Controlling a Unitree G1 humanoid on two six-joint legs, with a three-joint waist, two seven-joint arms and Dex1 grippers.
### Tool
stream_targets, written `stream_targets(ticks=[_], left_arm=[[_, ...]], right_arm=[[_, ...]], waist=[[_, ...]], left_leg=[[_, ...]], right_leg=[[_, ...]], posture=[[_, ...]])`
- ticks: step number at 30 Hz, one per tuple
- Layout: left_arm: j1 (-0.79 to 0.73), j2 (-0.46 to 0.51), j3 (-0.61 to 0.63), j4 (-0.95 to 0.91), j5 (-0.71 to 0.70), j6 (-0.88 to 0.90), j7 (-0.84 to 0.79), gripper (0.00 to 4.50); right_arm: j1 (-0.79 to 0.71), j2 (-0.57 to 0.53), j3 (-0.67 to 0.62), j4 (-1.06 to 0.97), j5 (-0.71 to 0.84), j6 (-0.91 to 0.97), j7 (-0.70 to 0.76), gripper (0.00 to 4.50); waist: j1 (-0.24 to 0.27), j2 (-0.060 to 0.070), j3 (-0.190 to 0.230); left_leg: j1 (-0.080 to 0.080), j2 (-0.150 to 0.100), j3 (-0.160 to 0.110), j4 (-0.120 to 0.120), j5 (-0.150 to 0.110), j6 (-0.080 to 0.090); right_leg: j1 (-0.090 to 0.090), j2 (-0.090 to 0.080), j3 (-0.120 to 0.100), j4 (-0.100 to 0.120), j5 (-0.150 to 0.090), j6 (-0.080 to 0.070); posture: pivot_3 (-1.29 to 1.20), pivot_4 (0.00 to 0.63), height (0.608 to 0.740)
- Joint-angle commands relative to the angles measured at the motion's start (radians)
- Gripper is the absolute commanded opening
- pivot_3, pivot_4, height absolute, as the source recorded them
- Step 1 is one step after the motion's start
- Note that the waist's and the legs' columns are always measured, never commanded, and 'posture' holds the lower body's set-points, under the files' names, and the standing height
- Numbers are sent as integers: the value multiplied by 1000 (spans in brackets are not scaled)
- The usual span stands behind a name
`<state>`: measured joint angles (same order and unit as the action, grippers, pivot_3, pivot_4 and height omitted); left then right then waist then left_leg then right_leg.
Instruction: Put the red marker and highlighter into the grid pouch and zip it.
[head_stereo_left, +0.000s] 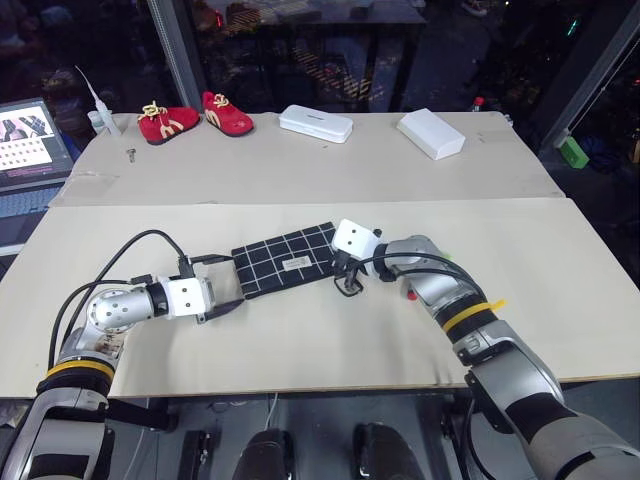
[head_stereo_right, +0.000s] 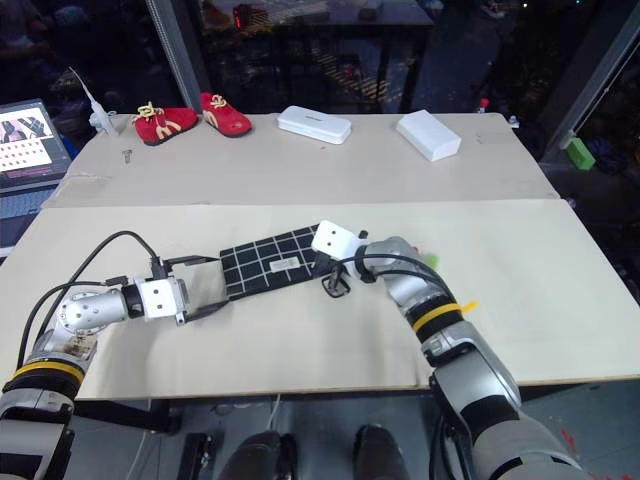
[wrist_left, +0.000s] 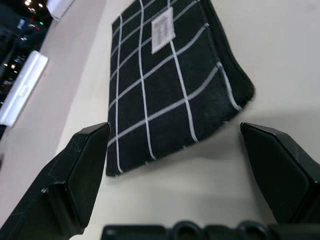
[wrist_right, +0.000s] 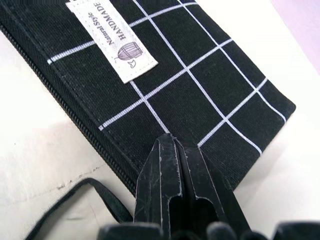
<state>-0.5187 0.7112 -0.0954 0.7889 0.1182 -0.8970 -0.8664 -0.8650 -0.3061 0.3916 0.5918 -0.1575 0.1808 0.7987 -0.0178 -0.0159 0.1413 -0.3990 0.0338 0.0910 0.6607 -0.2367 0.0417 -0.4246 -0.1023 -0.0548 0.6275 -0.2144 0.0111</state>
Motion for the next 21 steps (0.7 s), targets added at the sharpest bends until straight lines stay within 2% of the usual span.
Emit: stream_targets(ticks=[1, 14, 17, 20, 21], left_arm=[[-67, -26, -28, 74, 49, -73, 57, 4500], [-170, -57, -97, 226, 109, -170, 123, 4500], [-179, -65, -100, 232, 94, -194, 114, 3739], [-183, -78, -105, 233, 71, -211, 96, 2622], [-182, -84, -107, 231, 61, -214, 85, 2399]], right_arm=[[-15, 3, -16, -3, -5, 4, 2, 80], [-14, 1, -37, 11, -15, -2, -8, 80], [-15, -3, -42, 14, -15, -2, -6, 0], [-15, -5, -43, 15, -17, -3, -4, 0], [-14, -6, -44, 15, -18, -4, -3, 0]], waist=[[1, 0, 0], [1, 0, 0], [1, 0, 0], [2, 0, 0], [2, 0, 0]], left_leg=[[0, 0, 0, 0, 0, 0], [0, 0, 0, 0, 0, 0], [0, 0, 0, 0, 0, 0], [-1, 0, 0, 0, 0, 0], [-1, 0, 0, 0, 0, 0]], right_leg=[[0, 0, 0, 0, 0, 0], [0, 0, 0, 0, 0, 0], [0, 0, 0, 0, 0, 0], [0, 0, -1, 0, 0, 0], [0, 0, -1, 0, 0, 0]], posture=[[0, 150, 740], [0, 150, 740], [0, 150, 740], [0, 150, 740], [0, 150, 740]])
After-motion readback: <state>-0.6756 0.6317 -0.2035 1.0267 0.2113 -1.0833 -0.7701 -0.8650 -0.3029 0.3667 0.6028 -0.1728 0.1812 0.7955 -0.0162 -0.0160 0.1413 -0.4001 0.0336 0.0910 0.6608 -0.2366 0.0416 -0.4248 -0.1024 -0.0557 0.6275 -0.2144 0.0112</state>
